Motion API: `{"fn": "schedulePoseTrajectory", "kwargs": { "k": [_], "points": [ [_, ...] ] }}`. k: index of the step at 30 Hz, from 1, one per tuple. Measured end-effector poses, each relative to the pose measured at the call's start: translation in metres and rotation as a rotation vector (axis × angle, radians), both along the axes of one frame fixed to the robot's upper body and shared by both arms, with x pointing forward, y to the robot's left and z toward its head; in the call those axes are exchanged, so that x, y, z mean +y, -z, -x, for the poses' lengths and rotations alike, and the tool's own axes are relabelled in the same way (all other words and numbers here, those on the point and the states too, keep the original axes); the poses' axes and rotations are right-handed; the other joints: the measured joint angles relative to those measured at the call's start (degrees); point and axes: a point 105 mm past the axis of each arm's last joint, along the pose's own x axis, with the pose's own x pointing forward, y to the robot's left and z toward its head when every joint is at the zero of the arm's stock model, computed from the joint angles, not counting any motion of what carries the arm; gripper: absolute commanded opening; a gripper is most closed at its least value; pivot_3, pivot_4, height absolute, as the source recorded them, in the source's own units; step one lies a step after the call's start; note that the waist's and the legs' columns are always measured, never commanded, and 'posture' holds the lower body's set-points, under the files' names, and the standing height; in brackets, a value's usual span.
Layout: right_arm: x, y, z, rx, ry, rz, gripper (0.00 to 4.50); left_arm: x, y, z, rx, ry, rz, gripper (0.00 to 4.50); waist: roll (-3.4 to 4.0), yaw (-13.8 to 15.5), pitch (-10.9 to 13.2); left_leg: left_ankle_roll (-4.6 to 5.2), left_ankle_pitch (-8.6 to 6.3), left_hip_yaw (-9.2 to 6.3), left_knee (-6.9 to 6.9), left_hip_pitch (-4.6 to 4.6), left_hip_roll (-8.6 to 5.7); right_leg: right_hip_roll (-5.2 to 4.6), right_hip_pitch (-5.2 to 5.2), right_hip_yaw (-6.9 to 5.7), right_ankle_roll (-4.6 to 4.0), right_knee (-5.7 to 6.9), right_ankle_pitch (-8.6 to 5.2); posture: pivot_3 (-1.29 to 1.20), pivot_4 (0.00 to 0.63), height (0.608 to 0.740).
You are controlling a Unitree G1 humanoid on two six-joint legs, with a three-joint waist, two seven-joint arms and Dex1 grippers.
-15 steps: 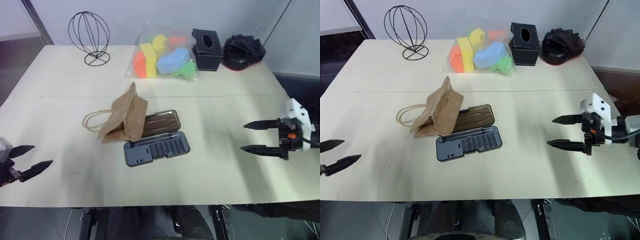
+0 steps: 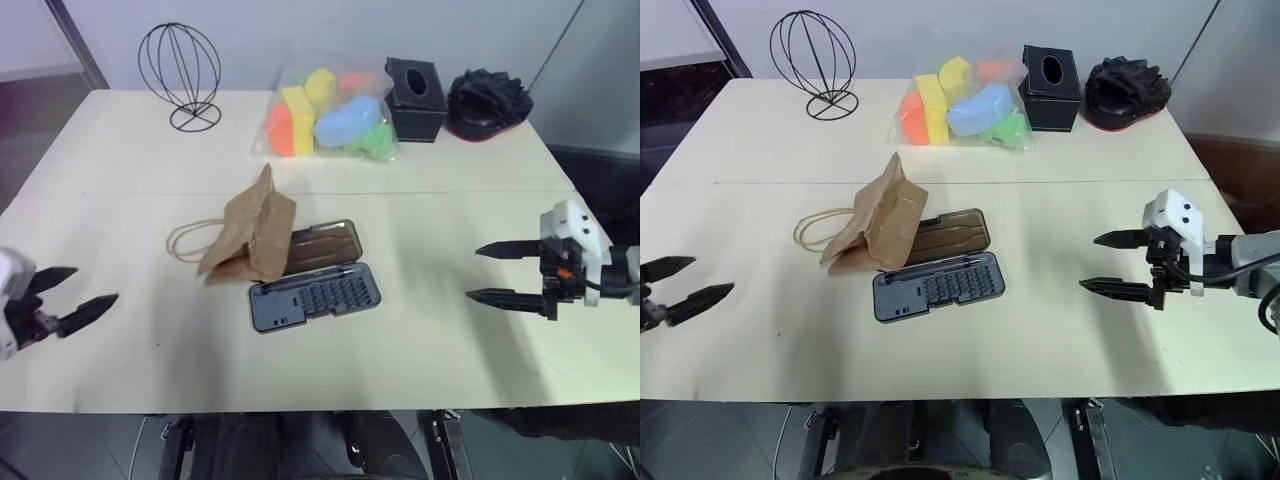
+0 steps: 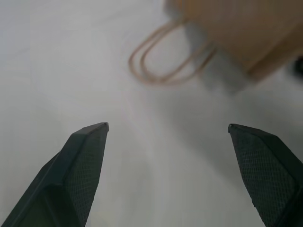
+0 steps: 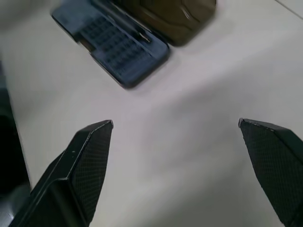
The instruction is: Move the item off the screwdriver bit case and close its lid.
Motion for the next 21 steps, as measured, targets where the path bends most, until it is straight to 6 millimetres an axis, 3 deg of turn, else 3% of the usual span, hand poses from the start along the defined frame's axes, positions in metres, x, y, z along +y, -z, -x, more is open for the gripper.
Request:
{"fn": "schedulePoseTrajectory", "kwargs": {
  "k": [5,7,9,13,16,21],
  "points": [
    [0.024,-0.019,0.006,-0.067,-0.019,-0.045,4.46,-0.054,-0.055,-0.06,-0.034,0.039,0.134,4.26,-0.08,0.21,0.04,0.0,0.01,-0.2,0.2,-0.02,-0.06,0.12,0.2,-0.04,0.38,0.01,0.23,0.0,0.15,0.737],
    [0.032,-0.024,0.009,-0.076,-0.027,-0.072,4.46,-0.079,-0.069,-0.085,0.013,0.048,0.21,4.26,-0.09,0.23,0.03,0.0,0.01,-0.27,0.23,0.02,-0.13,0.11,0.33,-0.06,0.47,-0.01,0.27,0.0,0.15,0.737],
    [0.042,-0.029,0.014,-0.099,-0.056,-0.074,4.46,-0.108,-0.066,-0.106,0.134,0.053,0.218,4.26,-0.1,0.16,0.02,0.0,0.01,-0.31,0.26,-0.02,-0.17,0.09,0.33,-0.06,0.5,0.0,0.29,0.0,0.15,0.737],
    [0.051,-0.03,0.019,-0.109,-0.073,-0.072,4.46,-0.151,-0.049,-0.126,0.343,0.068,0.197,4.26,-0.11,-0.35,0.03,0.0,0.01,-0.32,0.17,-0.12,-0.16,0.12,0.14,-0.04,0.49,0.0,0.29,0.0,0.15,0.737],
    [0.053,-0.029,0.019,-0.115,-0.058,-0.07,4.46,-0.172,-0.045,-0.136,0.434,0.072,0.199,4.26,-0.1,-0.27,0.03,0.0,0.01,-0.38,0.13,-0.18,-0.16,0.15,0.04,-0.06,0.46,0.04,0.28,0.0,0.15,0.737],
    [0.055,-0.025,0.024,-0.113,-0.048,-0.082,4.46,-0.178,-0.033,-0.145,0.532,0.031,0.184,4.26,-0.09,-0.28,0.03,-0.01,0.02,-0.36,0.15,-0.21,-0.16,0.12,0.01,-0.05,0.47,0.06,0.28,0.0,0.15,0.737]
  ]
}}
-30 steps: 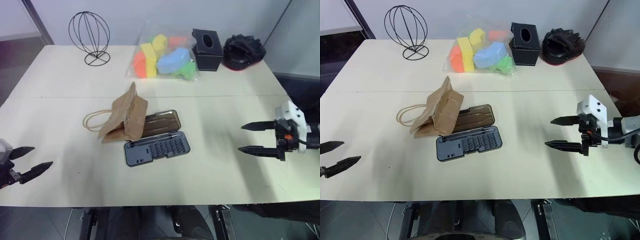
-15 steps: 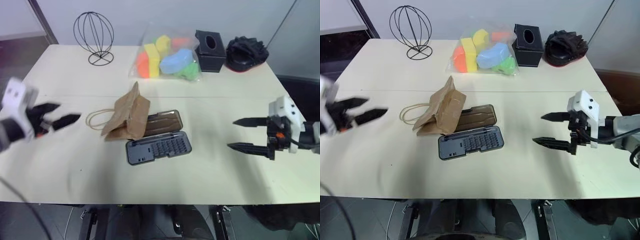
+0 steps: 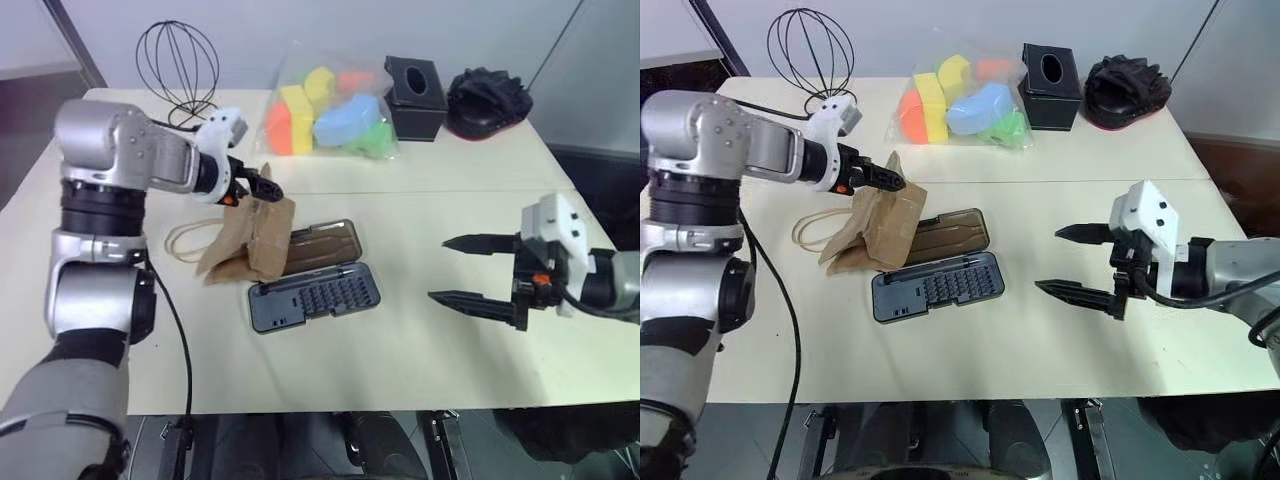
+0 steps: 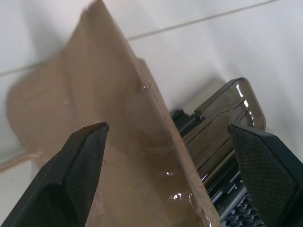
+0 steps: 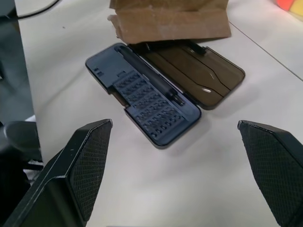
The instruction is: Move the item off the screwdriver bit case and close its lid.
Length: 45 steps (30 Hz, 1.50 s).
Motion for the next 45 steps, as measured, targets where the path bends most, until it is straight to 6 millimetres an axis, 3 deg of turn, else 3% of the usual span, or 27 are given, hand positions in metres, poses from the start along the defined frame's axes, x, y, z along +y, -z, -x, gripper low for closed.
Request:
{"fn": "schedulePoseTrajectory", "kwargs": {
  "k": [2,5,10,11,14,16,20,23,27,30,33,36,40,45],
  "points": [
    [0.002,-0.002,0.002,-0.012,0.001,-0.01,4.46,0.003,0.011,-0.001,0.045,-0.018,-0.026,4.26,0.0,0.03,0.0,-0.01,0.0,-0.01,0.02,-0.01,0.0,0.0,0.0,0.0,0.0,0.01,0.0,0.0,0.15,0.737],
    [0.004,-0.004,0.003,-0.02,0.003,-0.027,4.5,0.007,0.02,-0.002,0.082,-0.042,-0.053,2.98,0.0,0.14,0.0,-0.01,0.01,-0.02,0.05,-0.05,0.0,-0.01,0.0,-0.01,0.0,0.01,0.0,0.0,0.15,0.737],
    [0.005,-0.009,0.004,-0.039,0.008,-0.042,4.5,0.013,0.023,-0.004,0.102,-0.075,-0.067,0.35,0.0,0.2,0.0,-0.02,0.01,-0.03,0.05,-0.06,-0.01,-0.02,0.0,-0.03,0.0,0.01,0.0,0.0,0.15,0.737],
    [0.006,-0.01,0.005,-0.04,0.005,-0.046,4.5,0.016,0.024,-0.005,0.103,-0.087,-0.074,0.07,0.0,0.18,0.0,-0.02,0.01,-0.03,0.05,-0.06,-0.01,-0.02,0.0,-0.02,0.0,0.01,0.0,0.0,0.15,0.737],
    [0.011,-0.018,0.004,-0.068,-0.016,-0.059,4.5,0.032,0.024,-0.008,0.097,-0.145,-0.097,0.07,0.0,-0.15,0.0,-0.02,0.01,-0.02,0.05,-0.02,0.0,-0.01,-0.01,-0.01,0.0,0.05,0.01,0.0,0.15,0.737],
    [0.018,-0.024,0.004,-0.085,-0.046,-0.072,4.5,0.055,0.018,-0.01,0.073,-0.214,-0.112,0.07,0.0,-0.42,0.0,-0.02,0.01,-0.01,0.03,0.0,0.01,0.02,-0.05,0.01,-0.01,0.1,0.0,0.0,0.15,0.737],
    [0.032,-0.027,0.006,-0.076,-0.126,-0.091,4.5,0.143,-0.006,-0.003,-0.024,-0.472,-0.158,0.07,0.0,-1.18,0.01,-0.02,0.01,-0.02,0.0,-0.01,0.03,0.03,-0.13,0.0,-0.05,0.19,-0.02,0.0,0.15,0.737],
    [0.042,-0.027,0.004,-0.069,-0.181,-0.102,4.5,0.21,-0.019,0.019,-0.08,-0.662,-0.22,0.07,-0.01,-1.34,0.01,-0.02,0.01,-0.01,0.04,-0.05,0.02,-0.02,-0.14,-0.02,-0.05,0.2,-0.02,0.0,0.15,0.737],
    [0.052,-0.021,-0.005,-0.047,-0.236,-0.131,4.5,0.266,-0.025,0.051,-0.097,-0.817,-0.296,0.07,-0.03,-0.42,0.01,-0.02,0.01,-0.01,0.19,-0.15,0.0,-0.08,-0.14,-0.07,-0.04,0.21,-0.02,0.0,0.15,0.737],
    [0.061,-0.018,-0.011,-0.043,-0.283,-0.145,4.5,0.288,-0.006,0.067,-0.047,-0.868,-0.329,0.07,-0.03,0.3,0.01,-0.02,0.01,-0.04,0.28,-0.22,0.0,-0.1,-0.14,-0.14,-0.04,0.25,-0.02,0.0,0.15,0.737],
    [0.066,-0.017,-0.016,-0.043,-0.308,-0.144,4.5,0.297,0.016,0.076,0.009,-0.885,-0.344,0.07,-0.06,0.58,0.0,-0.01,0.01,-0.23,0.7,-0.7,0.02,-0.1,-0.42,-0.35,-0.04,0.45,-0.02,0.0,0.15,0.737],
    [0.067,-0.014,-0.022,-0.038,-0.312,-0.138,4.5,0.299,0.028,0.08,0.032,-0.891,-0.328,1.42,-0.12,0.75,-0.02,-0.01,0.01,-0.24,0.85,-0.83,0.0,-0.13,-0.54,-0.36,-0.04,0.58,-0.01,0.0,0.15,0.737],
    [0.067,-0.009,-0.035,-0.065,-0.291,-0.092,4.5,0.3,0.022,0.083,-0.025,-0.89,-0.291,3.49,-0.14,0.56,-0.03,-0.01,0.01,-0.25,0.89,-0.78,0.01,-0.13,-0.54,-0.36,-0.05,0.67,-0.01,0.0,0.15,0.737],
    [0.069,-0.003,-0.068,-0.109,-0.249,-0.004,4.5,0.283,-0.016,0.093,-0.216,-0.729,-0.145,3.49,-0.13,-0.55,-0.02,-0.02,0.01,-0.16,0.87,-0.75,0.08,-0.07,-0.64,-0.33,-0.11,0.73,0.02,0.0,0.15,0.737]
  ]
}}
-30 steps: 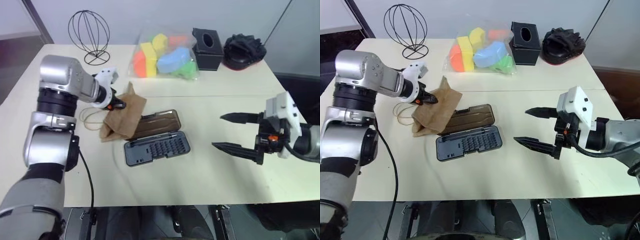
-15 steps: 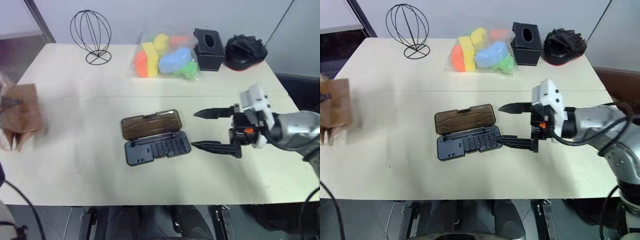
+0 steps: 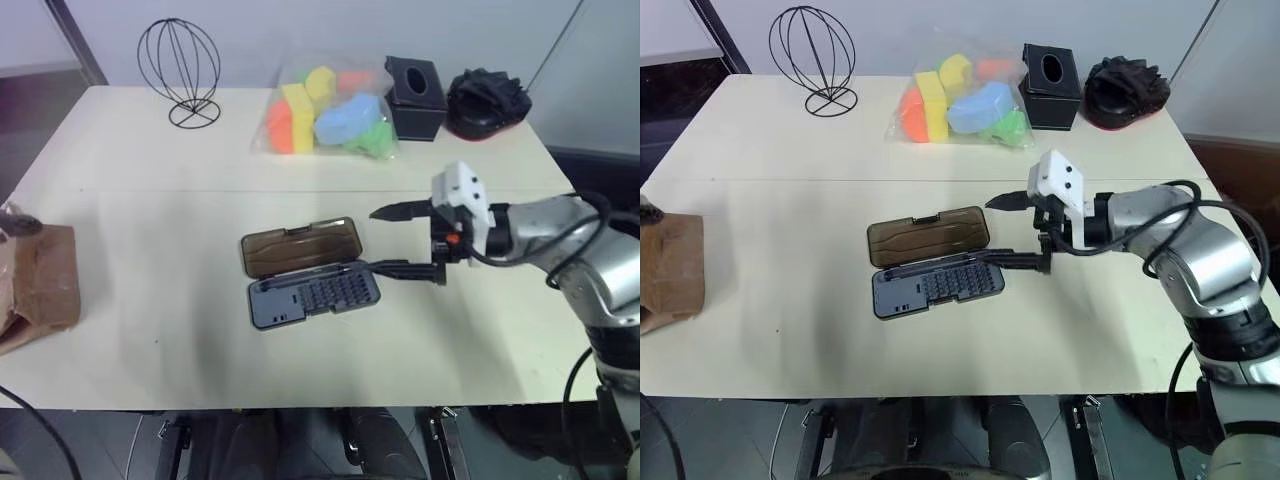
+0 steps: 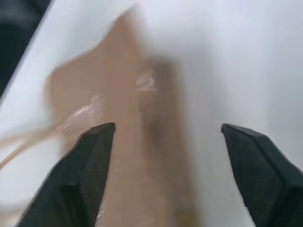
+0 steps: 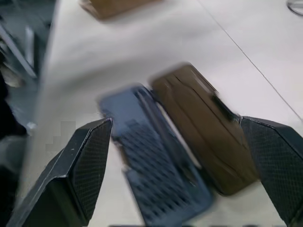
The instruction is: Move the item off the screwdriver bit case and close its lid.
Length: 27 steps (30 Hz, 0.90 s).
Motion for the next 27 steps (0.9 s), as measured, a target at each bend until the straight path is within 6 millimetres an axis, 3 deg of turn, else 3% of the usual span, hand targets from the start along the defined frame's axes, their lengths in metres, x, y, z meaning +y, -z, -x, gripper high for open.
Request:
{"fn": "schedulePoseTrajectory", "kwargs": {
  "k": [3,6,8,11,13,16,19,22,27],
  "points": [
    [0.011,0.003,-0.018,-0.021,-0.025,0.037,4.5,-0.014,-0.031,0.015,-0.111,0.171,-0.024,3.49,0.03,-0.58,0.02,0.0,0.0,0.03,-0.05,0.0,0.01,0.0,-0.04,0.01,-0.01,0.02,0.0,0.0,0.15,0.737],
    [0.026,0.01,-0.042,-0.025,-0.032,0.069,4.5,-0.06,-0.062,0.026,-0.265,0.498,-0.06,3.49,0.05,-0.84,0.03,-0.03,0.02,0.05,-0.05,0.0,0.01,-0.03,-0.03,0.0,-0.03,0.01,0.01,0.0,0.15,0.737],
    [0.036,0.015,-0.056,-0.025,-0.031,0.089,4.5,-0.093,-0.069,0.037,-0.299,0.702,-0.097,3.49,0.08,-0.85,0.04,-0.04,0.02,0.08,-0.05,0.01,0.0,-0.07,-0.02,0.02,-0.03,0.0,0.01,0.0,0.15,0.737],
    [0.048,0.028,-0.078,-0.025,-0.014,0.152,4.5,-0.15,-0.041,0.049,-0.248,1.021,-0.118,3.49,0.18,-0.81,0.08,-0.04,0.02,0.08,-0.06,0.02,-0.01,-0.08,-0.01,0.06,-0.03,0.02,0.02,0.0,0.15,0.737],
    [0.053,0.036,-0.086,-0.024,-0.019,0.195,4.5,-0.173,-0.012,0.052,-0.17,1.138,-0.11,3.49,0.17,-0.89,0.07,-0.05,0.03,0.06,-0.06,0.02,0.0,-0.06,-0.02,0.07,-0.04,0.03,0.03,0.0,0.15,0.737],
    [0.053,0.054,-0.102,0.0,0.007,0.282,4.5,-0.203,0.024,0.061,-0.087,1.3,-0.117,3.49,0.17,-0.99,0.07,-0.05,0.03,0.06,-0.06,0.02,0.0,-0.05,-0.05,0.09,-0.07,0.04,0.05,0.0,0.15,0.737],
    [0.05,0.067,-0.112,0.02,0.047,0.338,4.5,-0.212,0.026,0.061,-0.101,1.339,-0.121,3.49,0.18,-1.03,0.08,-0.05,0.03,0.04,-0.07,0.02,0.0,-0.01,-0.05,0.09,-0.1,0.04,0.07,0.0,0.15,0.737],
    [0.047,0.073,-0.118,0.035,0.086,0.361,3.67,-0.214,0.022,0.061,-0.123,1.343,-0.11,3.55,0.2,-1.06,0.09,-0.05,0.03,0.04,-0.08,0.02,0.0,-0.02,-0.05,0.09,-0.1,0.03,0.07,0.0,0.15,0.737],
    [0.05,0.077,-0.126,0.05,0.147,0.356,1.22,-0.213,0.002,0.063,-0.202,1.317,-0.101,3.55,0.21,-1.24,0.09,-0.05,0.03,0.02,-0.1,0.18,0.01,0.02,0.1,0.09,-0.1,0.04,0.07,0.0,0.15,0.737]
  ]
}}
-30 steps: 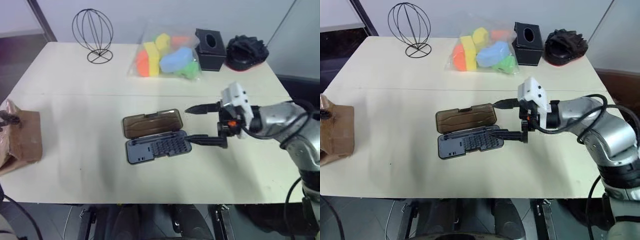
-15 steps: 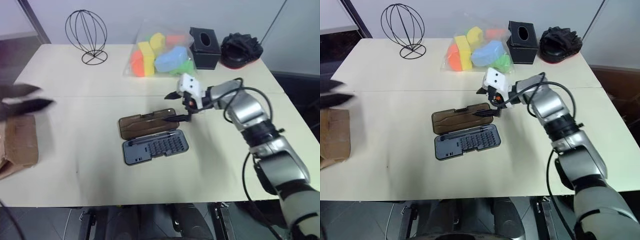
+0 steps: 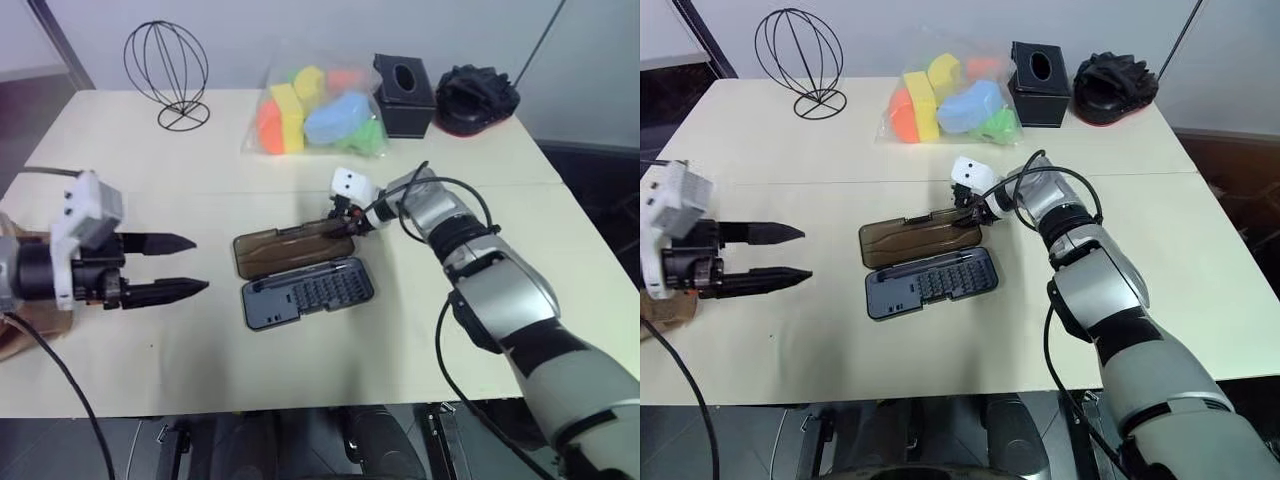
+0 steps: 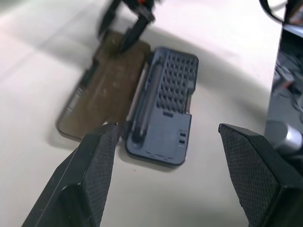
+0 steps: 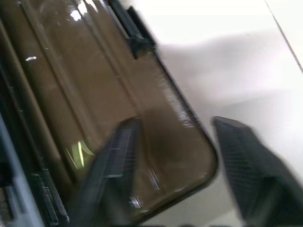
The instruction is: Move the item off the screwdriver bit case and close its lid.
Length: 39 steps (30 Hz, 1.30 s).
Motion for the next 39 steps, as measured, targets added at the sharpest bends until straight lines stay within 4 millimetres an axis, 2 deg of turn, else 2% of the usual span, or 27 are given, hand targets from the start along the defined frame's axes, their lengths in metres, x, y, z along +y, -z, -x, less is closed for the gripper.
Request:
{"fn": "schedulePoseTrajectory", "kwargs": {
  "k": [2,5,7,8,14,20,24,25,26,29,32,36,39],
  "points": [
    [-0.002,0.001,0.0,-0.006,-0.005,0.016,0.29,0.0,0.0,0.0,-0.001,-0.005,0.002,3.55,-0.01,0.01,-0.01,0.0,0.0,-0.02,0.0,0.02,0.0,0.01,0.04,-0.01,0.0,-0.01,0.0,0.0,0.15,0.737],
    [-0.004,0.009,0.004,0.012,-0.04,0.061,0.29,-0.001,0.0,-0.001,-0.005,-0.013,0.007,3.55,-0.02,-0.28,-0.01,0.0,0.0,-0.03,0.0,0.03,0.01,0.04,0.04,-0.01,0.0,0.0,0.0,0.0,0.15,0.737],
    [-0.002,0.009,0.004,0.006,-0.052,0.061,0.29,-0.001,-0.001,-0.002,-0.01,-0.015,0.011,3.55,0.0,-0.68,0.0,0.0,0.0,-0.05,0.0,0.05,0.01,0.05,0.04,-0.01,0.0,0.04,0.0,0.0,0.15,0.737],
    [-0.001,0.009,0.005,0.001,-0.058,0.065,0.13,-0.001,-0.002,-0.002,-0.014,-0.018,0.011,3.55,0.0,-0.96,0.0,0.0,0.0,-0.08,-0.01,0.05,0.01,0.05,0.05,-0.02,-0.01,0.04,0.0,0.0,0.15,0.737],
    [-0.002,0.011,0.006,-0.034,-0.099,0.073,0.13,0.0,-0.001,-0.006,-0.02,-0.017,0.012,3.55,-0.01,-1.26,-0.01,-0.01,0.0,-0.09,-0.01,0.05,0.01,0.04,0.07,-0.02,-0.01,0.04,0.0,0.0,0.15,0.737],
    [-0.009,0.012,0.014,-0.071,-0.167,0.064,0.13,-0.008,0.011,-0.005,0.035,0.045,0.009,3.55,-0.01,-1.06,-0.01,-0.01,0.01,-0.11,-0.01,0.03,-0.01,0.01,0.12,-0.04,0.0,-0.02,0.0,0.0,0.15,0.737],
    [-0.014,0.015,0.032,-0.052,-0.201,0.014,0.13,-0.012,0.026,-0.003,0.072,0.101,-0.031,3.55,0.03,-1.02,0.01,-0.01,0.0,-0.13,-0.03,0.03,-0.01,0.01,0.12,-0.06,0.0,-0.05,-0.01,0.0,0.15,0.737],
    [-0.014,0.017,0.038,-0.046,-0.206,0.01,0.71,-0.013,0.028,-0.003,0.076,0.11,-0.036,3.55,0.02,-1.01,0.01,-0.01,0.0,-0.14,-0.03,0.03,0.0,0.03,0.13,-0.07,0.0,-0.04,-0.01,0.0,0.15,0.737],
    [-0.014,0.018,0.043,-0.035,-0.212,0.006,0.98,-0.013,0.03,-0.004,0.079,0.113,-0.039,3.55,0.02,-1.06,0.01,-0.01,0.0,-0.13,-0.03,0.04,-0.01,0.04,0.13,-0.06,0.0,-0.03,-0.01,0.0,0.15,0.737],
    [-0.009,0.021,0.052,-0.019,-0.212,-0.002,2.47,-0.012,0.027,-0.009,0.068,0.112,-0.032,3.55,0.04,-1.15,0.02,-0.01,0.0,-0.12,-0.02,0.07,0.0,0.07,0.12,-0.06,0.0,0.02,-0.01,0.0,0.15,0.737],
    [-0.004,0.02,0.047,-0.025,-0.16,-0.021,3.98,-0.013,0.024,-0.014,0.058,0.119,-0.026,3.55,0.05,-1.13,0.02,-0.01,0.01,-0.11,0.0,0.07,-0.01,0.06,0.12,-0.06,0.0,0.04,-0.01,0.0,0.15,0.737],
    [0.002,0.01,0.03,-0.03,-0.062,-0.057,3.98,-0.014,0.025,-0.016,0.068,0.125,-0.023,3.55,0.05,-1.17,0.02,-0.01,0.01,-0.11,0.0,0.05,0.0,0.06,0.09,-0.05,0.0,0.04,-0.01,0.0,0.15,0.737],
    [0.002,0.003,0.024,-0.001,-0.03,-0.085,3.98,-0.014,0.025,-0.017,0.07,0.124,-0.021,3.55,0.05,-1.12,0.02,-0.01,0.01,-0.11,0.0,0.03,-0.01,0.05,0.09,-0.06,0.0,0.02,-0.01,0.0,0.15,0.737]
  ]
}}
